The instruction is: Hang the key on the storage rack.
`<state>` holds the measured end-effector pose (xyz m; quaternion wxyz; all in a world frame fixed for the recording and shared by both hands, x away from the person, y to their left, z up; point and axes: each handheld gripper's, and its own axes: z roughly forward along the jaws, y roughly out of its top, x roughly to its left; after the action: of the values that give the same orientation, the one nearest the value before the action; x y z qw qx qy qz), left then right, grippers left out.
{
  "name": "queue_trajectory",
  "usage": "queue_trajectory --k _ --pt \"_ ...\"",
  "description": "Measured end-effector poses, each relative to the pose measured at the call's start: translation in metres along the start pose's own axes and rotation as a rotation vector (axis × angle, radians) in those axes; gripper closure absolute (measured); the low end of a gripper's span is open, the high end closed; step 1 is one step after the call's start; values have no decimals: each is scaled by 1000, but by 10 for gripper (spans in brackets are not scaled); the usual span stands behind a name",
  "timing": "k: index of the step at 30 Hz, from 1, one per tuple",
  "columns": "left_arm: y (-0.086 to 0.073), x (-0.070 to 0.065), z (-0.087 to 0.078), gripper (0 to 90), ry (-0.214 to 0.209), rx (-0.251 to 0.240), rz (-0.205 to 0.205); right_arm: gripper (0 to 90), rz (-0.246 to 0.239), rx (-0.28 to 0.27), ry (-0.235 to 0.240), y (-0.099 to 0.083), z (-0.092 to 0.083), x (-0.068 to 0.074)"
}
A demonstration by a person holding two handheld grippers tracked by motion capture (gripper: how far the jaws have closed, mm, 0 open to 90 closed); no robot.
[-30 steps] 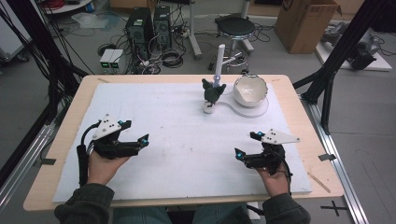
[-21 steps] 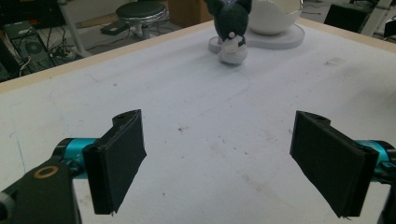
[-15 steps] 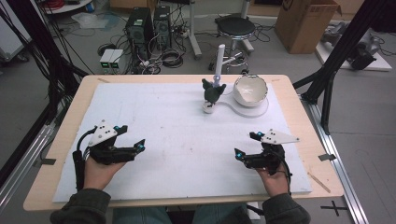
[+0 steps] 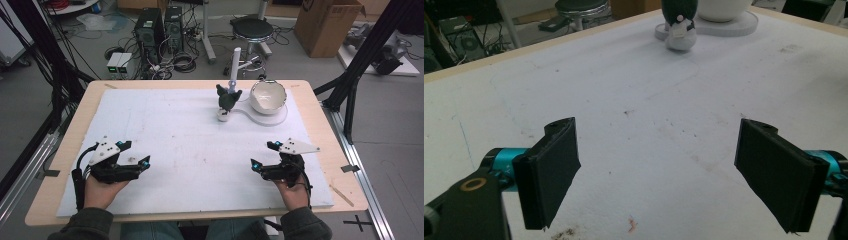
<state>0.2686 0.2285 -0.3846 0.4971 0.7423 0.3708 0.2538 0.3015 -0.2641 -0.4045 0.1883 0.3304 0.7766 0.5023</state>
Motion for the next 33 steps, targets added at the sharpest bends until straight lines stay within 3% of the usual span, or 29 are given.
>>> queue_trajectory --k 33 --pt "-29 3 -19 183 10 5 13 105 14 6 -1 -2 4 -1"
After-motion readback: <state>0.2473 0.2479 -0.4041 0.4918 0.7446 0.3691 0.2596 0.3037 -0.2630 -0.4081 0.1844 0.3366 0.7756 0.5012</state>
